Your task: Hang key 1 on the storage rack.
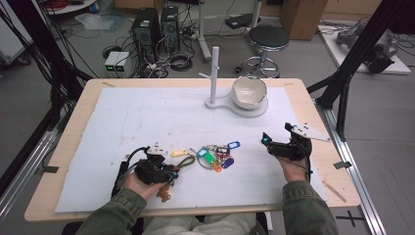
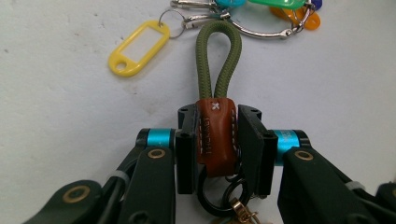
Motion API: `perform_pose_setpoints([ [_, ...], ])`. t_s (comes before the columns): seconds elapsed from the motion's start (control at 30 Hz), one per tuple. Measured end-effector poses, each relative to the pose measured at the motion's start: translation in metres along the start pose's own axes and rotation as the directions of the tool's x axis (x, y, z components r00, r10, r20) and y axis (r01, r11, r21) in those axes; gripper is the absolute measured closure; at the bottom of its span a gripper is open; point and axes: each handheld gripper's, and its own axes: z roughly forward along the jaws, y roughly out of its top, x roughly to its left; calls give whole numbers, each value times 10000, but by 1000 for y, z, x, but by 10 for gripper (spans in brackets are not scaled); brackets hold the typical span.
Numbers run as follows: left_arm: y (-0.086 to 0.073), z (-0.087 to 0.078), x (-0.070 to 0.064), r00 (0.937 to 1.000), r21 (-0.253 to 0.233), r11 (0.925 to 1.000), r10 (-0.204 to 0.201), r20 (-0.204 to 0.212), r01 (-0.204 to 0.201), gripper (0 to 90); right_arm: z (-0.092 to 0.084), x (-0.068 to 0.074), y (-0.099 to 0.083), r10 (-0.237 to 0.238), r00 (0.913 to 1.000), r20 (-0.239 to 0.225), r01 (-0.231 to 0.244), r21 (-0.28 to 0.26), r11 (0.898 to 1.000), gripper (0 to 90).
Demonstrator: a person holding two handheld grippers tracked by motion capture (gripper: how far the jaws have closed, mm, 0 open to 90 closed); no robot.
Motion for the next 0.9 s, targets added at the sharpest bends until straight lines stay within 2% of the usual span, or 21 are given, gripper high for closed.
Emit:
perform_pose_setpoints([
  [0.13,2,-5,4,9995,-151,9995,-274,186,277,697,0,1,0,-50,10000,31,50,39,10000,20],
  [0.27,2,-9,9,9990,-219,9989,-420,120,423,697,0,2,0,-41,10000,12,41,107,9999,20],
  [0.37,4,-13,11,9981,-421,9976,-546,272,557,698,0,1,0,-48,10000,30,48,82,10000,20],
  [0.5,8,-19,14,9989,-591,9972,-455,129,462,697,0,1,-1,-86,9999,56,86,83,9999,20],
  [0.53,8,-21,15,9982,-720,9957,-578,159,588,697,0,0,-1,-118,9999,77,117,88,9999,20],
  [0.63,11,-28,20,9983,-841,9947,-588,22,588,697,-1,1,-1,-136,9998,115,135,68,9999,20],
  [0.73,13,-35,25,9972,-1027,9919,-745,84,749,698,-1,1,-1,-155,9998,146,154,91,9998,20],
  [0.9,16,-45,32,9954,-1318,9869,-951,-105,929,699,-2,0,-1,-185,9996,193,184,52,9998,20],
])
